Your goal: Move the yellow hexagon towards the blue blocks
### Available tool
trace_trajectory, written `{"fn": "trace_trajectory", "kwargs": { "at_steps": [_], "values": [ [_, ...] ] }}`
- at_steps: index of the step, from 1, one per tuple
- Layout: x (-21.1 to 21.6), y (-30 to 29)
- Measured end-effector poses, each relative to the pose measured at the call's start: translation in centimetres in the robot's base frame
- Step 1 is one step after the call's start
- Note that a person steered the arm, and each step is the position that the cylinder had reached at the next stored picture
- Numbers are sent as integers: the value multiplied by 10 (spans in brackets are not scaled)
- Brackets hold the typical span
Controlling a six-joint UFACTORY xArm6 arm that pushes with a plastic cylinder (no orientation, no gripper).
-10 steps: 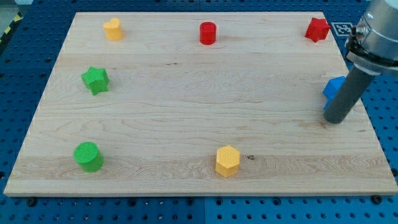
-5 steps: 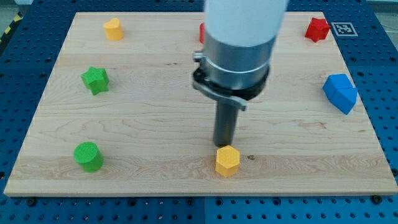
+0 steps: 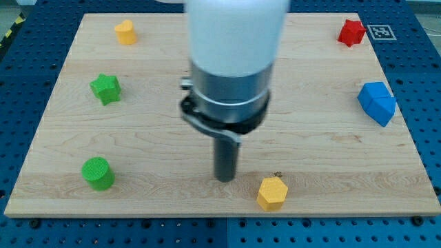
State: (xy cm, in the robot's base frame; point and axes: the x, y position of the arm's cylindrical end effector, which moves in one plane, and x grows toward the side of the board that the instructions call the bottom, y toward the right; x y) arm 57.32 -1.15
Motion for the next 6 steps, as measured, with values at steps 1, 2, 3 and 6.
{"fn": "trace_trajectory", "kwargs": {
  "at_steps": [1,2,3,6],
  "values": [
    [32,-1],
    [45,40],
    [32,115],
    [-23,156]
  ]
}}
